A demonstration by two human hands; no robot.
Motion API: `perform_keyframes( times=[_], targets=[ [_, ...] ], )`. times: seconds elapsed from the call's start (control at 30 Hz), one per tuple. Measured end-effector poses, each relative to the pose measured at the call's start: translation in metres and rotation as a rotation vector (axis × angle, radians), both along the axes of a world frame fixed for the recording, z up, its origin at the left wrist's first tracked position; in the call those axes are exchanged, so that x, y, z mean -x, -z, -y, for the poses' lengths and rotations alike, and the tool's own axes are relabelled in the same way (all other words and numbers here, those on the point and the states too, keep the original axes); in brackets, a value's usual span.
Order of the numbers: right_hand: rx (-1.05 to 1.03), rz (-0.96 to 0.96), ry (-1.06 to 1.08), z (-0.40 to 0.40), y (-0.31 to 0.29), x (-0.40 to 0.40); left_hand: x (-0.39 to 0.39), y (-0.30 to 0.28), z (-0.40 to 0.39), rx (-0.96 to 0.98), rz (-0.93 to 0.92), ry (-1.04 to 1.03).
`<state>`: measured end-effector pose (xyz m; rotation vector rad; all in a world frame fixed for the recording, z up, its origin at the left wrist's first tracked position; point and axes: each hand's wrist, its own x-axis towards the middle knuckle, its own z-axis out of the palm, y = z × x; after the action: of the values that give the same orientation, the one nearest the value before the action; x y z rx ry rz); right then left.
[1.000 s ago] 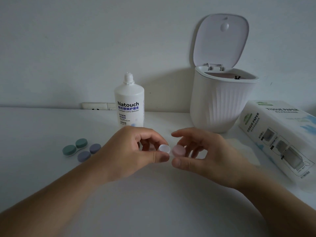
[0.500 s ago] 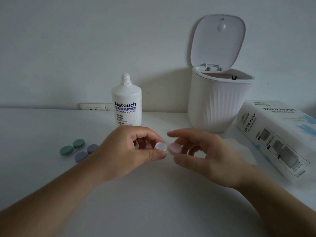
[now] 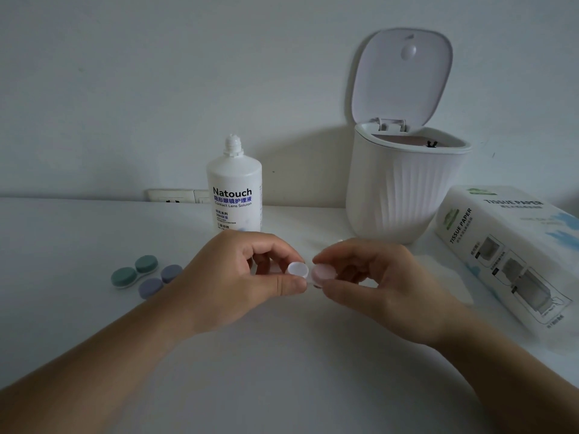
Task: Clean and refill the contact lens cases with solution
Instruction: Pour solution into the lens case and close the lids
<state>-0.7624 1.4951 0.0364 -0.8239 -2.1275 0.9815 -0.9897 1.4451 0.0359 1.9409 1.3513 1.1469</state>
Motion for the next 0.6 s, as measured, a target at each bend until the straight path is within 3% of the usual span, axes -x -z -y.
perform_keyframes(
  times=[0.6],
  targets=[
    [0.078, -0.025, -0.047, -0.0041, 0.0028, -0.0042, 0.0011, -0.0015, 0.0013, 0.008, 0.009, -0.002]
  ],
)
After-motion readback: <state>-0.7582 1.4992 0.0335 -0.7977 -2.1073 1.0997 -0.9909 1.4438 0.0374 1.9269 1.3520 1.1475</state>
